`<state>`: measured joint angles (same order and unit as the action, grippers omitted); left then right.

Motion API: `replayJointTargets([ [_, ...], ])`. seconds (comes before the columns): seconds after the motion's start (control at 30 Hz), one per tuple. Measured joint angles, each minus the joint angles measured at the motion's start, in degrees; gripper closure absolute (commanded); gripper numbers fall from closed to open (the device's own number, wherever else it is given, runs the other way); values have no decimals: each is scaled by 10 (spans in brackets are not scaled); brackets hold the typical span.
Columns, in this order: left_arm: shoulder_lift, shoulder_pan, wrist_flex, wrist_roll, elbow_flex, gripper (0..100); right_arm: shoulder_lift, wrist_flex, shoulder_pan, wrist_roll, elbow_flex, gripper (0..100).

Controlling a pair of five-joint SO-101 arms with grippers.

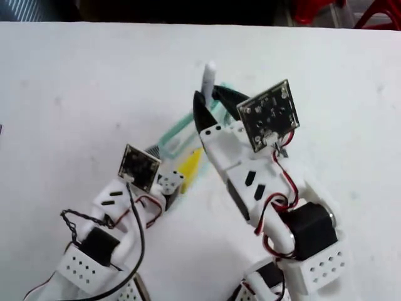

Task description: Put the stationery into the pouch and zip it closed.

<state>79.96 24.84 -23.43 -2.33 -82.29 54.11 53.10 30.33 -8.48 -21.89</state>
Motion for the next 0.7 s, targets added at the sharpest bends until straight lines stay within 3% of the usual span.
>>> replayJointTargets([
  [0.27,1,-1,0,0,-1,816,-54,16,0,0,-1,981],
  [0.5,1,-4,0,0,-1,816,-62,63,89,0,23,981],
  [0.7,1,-4,0,0,-1,816,-61,63,90,0,32,980],
])
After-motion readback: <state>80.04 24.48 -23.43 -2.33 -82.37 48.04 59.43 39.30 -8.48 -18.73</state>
